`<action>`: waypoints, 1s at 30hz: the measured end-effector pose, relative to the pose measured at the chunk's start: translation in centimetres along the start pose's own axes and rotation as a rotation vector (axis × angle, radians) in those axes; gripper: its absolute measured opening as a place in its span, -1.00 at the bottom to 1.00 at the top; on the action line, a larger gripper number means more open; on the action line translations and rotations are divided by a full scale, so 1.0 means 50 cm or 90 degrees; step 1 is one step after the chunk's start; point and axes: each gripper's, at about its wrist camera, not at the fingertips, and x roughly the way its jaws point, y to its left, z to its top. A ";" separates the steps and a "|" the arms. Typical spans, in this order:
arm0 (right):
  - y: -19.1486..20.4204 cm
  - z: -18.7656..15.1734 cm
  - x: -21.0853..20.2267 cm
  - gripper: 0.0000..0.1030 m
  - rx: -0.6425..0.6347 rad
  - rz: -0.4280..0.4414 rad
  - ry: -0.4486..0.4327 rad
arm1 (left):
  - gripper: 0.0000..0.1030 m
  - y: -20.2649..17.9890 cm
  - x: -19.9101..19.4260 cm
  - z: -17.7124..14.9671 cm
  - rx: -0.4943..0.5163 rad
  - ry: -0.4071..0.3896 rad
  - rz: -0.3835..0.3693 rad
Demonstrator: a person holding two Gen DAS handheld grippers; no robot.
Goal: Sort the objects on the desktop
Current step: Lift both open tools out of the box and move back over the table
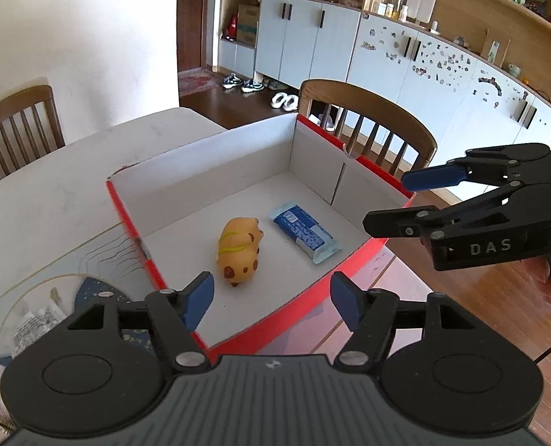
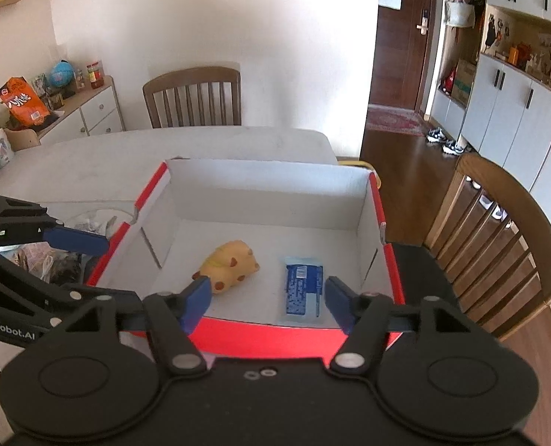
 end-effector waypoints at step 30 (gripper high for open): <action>0.268 -0.037 -0.046 0.78 0.029 -0.012 -0.080 | 1.00 0.184 -0.176 -0.169 -0.040 -0.091 -0.013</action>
